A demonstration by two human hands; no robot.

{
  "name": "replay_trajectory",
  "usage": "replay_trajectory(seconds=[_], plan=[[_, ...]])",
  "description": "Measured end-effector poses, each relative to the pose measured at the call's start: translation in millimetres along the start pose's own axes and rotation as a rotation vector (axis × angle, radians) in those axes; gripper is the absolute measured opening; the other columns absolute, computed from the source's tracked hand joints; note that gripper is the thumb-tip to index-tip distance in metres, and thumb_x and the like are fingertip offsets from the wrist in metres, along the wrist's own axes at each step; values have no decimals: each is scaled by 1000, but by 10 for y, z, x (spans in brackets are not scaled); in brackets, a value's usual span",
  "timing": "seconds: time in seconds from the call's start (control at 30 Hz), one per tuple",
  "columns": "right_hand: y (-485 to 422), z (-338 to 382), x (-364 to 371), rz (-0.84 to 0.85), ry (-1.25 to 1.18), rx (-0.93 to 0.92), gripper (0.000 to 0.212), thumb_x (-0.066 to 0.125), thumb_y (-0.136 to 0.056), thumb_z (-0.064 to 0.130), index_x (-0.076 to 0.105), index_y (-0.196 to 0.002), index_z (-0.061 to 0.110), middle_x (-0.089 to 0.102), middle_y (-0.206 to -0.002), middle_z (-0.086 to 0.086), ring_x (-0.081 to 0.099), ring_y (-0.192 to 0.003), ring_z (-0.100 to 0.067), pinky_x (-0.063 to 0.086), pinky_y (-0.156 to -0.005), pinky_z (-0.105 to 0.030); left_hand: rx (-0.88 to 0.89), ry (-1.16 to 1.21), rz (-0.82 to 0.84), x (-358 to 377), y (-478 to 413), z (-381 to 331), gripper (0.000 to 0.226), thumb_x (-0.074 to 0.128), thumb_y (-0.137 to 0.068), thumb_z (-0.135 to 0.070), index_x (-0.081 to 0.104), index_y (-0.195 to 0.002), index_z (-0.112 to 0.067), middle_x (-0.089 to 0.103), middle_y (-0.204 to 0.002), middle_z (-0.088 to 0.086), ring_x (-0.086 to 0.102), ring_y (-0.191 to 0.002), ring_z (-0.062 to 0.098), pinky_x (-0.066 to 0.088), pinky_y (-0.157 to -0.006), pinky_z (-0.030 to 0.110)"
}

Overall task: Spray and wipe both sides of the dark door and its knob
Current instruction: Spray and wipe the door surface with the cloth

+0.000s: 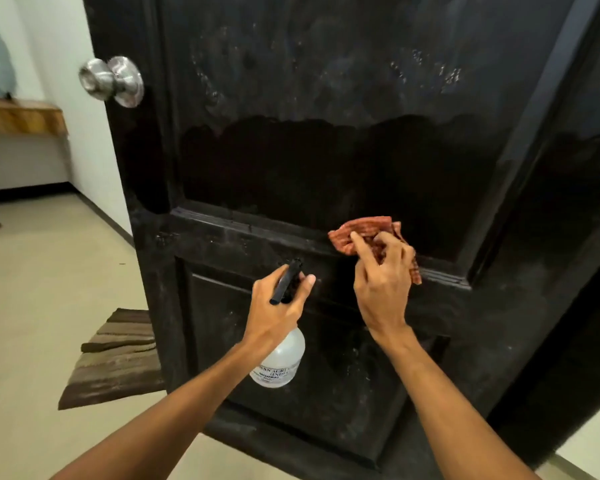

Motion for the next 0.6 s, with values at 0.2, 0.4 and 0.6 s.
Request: replay_trajectory(seconds=[0.2,0.4,0.6], plan=[[81,372,418,-2,11,-175,42,62,-92,-6,70,-130,11,46,-128,-13,43,-105,-34,45,-92,-45,39,-28,-48,-425,-42,381,20,72,-100,-25,67,-86,-11,68,-74,13,56,-49,13,49,-42,32],[-12,789,710,72,9,-281,50,62,-85,-5,67,-132,11,53,-124,-13,43,-103,-33,49,-89,-44,43,-76,-102,-762,-230,480,30,68,-102,-24,65,-81,-2,66,-70,21,58,-41,15,47,-40,29],[4,965,877,4,-3,-90,43,58,-92,-7,67,-131,8,55,-125,-16,47,-108,-35,45,-98,-45,30,-161,-150,-1111,-366,634,31,69,-101,-35,68,-84,-8,74,-79,12,59,-37,20,52,-44,33]])
Point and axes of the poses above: each hand's wrist, its own y-axis away from the middle knuckle, its own x-axis out of the palm, z = x × y, the point moved 1 cm from there along -y, towards the middle knuckle
